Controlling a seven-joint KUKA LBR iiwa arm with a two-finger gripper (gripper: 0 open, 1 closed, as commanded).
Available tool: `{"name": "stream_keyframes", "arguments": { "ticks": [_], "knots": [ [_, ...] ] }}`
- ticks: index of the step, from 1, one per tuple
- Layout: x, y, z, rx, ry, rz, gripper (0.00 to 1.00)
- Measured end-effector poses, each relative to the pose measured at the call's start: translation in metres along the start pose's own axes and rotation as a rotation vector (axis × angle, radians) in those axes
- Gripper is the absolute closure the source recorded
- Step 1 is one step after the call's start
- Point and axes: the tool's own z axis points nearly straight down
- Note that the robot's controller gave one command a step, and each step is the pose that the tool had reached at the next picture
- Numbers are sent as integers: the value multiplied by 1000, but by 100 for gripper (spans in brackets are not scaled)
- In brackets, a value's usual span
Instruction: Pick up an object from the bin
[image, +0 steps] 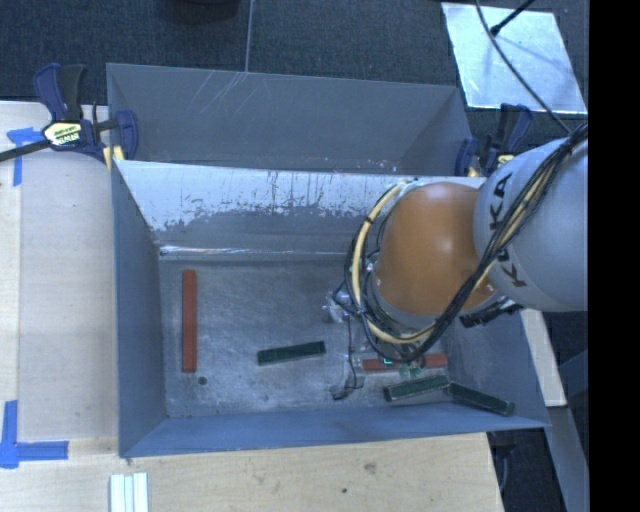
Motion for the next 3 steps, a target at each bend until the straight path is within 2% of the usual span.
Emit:
{"name": "stream_keyframes", "arguments": {
  "ticks": [1, 2, 3],
  "knots": [
    [-45, 47, 70, -2, -10, -64, 0],
    [-47, 45, 65, -2, -16, -57, 100],
    [-72, 36, -28, 0, -19, -72, 100]
  ]
}}
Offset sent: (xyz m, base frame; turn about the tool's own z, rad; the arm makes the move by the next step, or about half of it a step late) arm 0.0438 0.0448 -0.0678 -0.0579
